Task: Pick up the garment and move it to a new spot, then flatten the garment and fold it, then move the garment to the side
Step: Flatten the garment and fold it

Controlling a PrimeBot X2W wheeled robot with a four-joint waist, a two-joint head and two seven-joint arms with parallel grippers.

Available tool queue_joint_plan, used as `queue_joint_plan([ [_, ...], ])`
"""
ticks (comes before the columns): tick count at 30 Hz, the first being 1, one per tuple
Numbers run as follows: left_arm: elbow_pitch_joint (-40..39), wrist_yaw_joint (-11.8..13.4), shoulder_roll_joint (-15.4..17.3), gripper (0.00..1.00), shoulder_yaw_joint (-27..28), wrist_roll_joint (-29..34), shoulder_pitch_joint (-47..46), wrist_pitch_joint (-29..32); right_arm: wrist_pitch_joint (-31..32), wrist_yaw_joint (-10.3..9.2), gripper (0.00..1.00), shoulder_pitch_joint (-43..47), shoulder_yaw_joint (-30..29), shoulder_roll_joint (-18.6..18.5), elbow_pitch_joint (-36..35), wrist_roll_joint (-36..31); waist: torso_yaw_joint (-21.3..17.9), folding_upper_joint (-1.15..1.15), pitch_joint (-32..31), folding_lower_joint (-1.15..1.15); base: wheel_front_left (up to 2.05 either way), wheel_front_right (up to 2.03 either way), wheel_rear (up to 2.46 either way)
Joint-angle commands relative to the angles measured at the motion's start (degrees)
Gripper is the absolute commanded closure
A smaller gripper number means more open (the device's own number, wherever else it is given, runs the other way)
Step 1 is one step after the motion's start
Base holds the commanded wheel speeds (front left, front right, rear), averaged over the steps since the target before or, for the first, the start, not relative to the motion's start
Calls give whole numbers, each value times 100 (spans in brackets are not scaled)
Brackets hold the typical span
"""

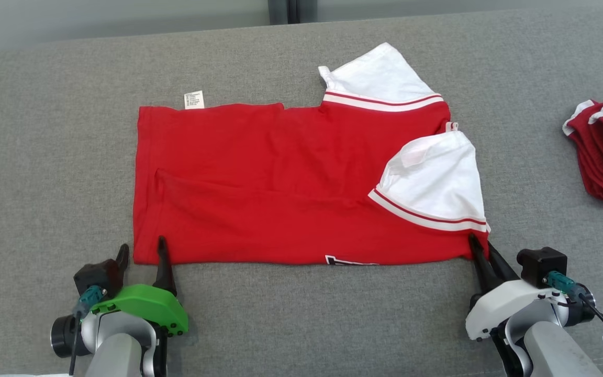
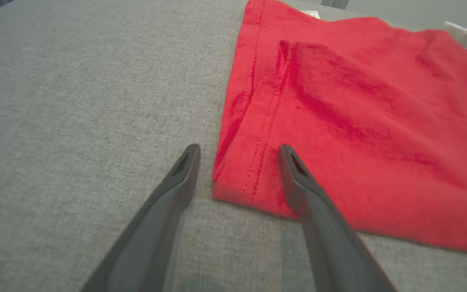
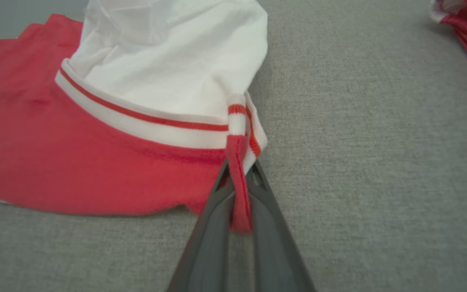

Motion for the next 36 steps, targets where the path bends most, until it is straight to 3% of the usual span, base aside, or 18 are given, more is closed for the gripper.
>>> queue_joint_plan([
  [1,81,-24,24,0,7,6,-105,2,6,-9,100,-53,45,-47,-12,55,-41,0,13,0,0,0,0],
  [3,236,-37,26,0,43,-46,-140,2,6,-9,100,-66,94,-65,-33,94,-75,0,19,0,0,0,0],
  [4,286,-41,27,31,48,-56,-164,6,6,-9,100,-70,106,-73,-47,106,-89,0,20,0,0,0,0],
  [5,352,-83,25,92,33,-64,-182,7,6,-9,100,-71,124,-83,-59,129,-101,0,21,0,0,0,0],
  [6,436,-117,25,100,13,-88,-188,9,6,-9,100,-67,137,-91,-73,134,-109,0,23,0,0,0,0],
  [17,593,-185,25,100,-7,-39,66,8,6,-9,100,133,98,-51,-48,250,-92,0,-362,0,0,0,0],
  [27,749,-153,43,100,228,273,654,6,5,-9,100,561,478,-33,147,541,-226,0,-1207,0,0,0,0],
  [36,848,-98,131,100,498,433,1037,4,5,-10,100,986,861,-136,35,788,-325,0,-1512,0,0,0,0],
])
